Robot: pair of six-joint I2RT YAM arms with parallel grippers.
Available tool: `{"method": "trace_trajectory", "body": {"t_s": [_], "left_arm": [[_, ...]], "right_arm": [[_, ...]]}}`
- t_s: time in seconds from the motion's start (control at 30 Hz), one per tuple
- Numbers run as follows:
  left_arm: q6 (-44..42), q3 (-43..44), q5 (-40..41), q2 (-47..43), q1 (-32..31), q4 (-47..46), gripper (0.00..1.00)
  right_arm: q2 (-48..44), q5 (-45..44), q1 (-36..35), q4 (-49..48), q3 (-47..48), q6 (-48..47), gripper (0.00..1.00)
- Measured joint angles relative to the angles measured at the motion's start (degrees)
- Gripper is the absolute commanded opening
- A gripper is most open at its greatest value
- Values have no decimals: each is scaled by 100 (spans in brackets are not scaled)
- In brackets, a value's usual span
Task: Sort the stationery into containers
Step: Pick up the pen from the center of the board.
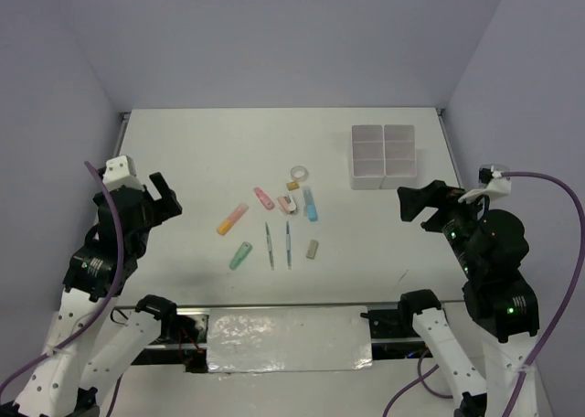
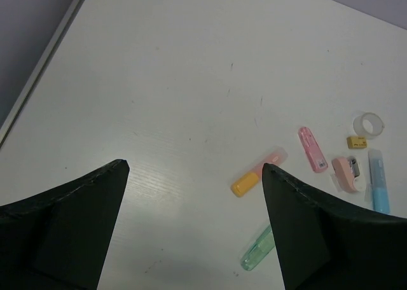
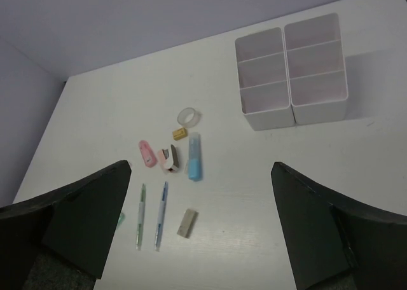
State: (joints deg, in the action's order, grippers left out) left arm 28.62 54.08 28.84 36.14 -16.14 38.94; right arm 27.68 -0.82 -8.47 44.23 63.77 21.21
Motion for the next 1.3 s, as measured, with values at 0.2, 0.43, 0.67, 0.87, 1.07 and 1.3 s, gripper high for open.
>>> {"method": "trace_trajectory", "body": {"t_s": [0.2, 0.43, 0.67, 0.87, 1.07, 1.3], "left_arm": [[0, 0, -26, -2, 0, 0, 99], [0, 0, -61, -2, 0, 0, 99], [0, -2, -52, -39, 0, 2, 99], [0, -9, -52, -98, 0, 0, 99], [0, -9, -59, -35, 0, 0, 99], [-2, -9, -79, -22, 0, -2, 99]], "right_arm": [[-28, 9, 0, -9, 0, 0, 100], [175, 527, 0, -210, -44, 177, 100], [2037, 149, -1626, -697, -44, 739, 100], [4354, -1045, -3410, -769, 254, 1204, 97], [6076, -1755, -4266, -638, 726, 1578, 72], [6743, -1869, -4752, -649, 776, 1843, 60]]}}
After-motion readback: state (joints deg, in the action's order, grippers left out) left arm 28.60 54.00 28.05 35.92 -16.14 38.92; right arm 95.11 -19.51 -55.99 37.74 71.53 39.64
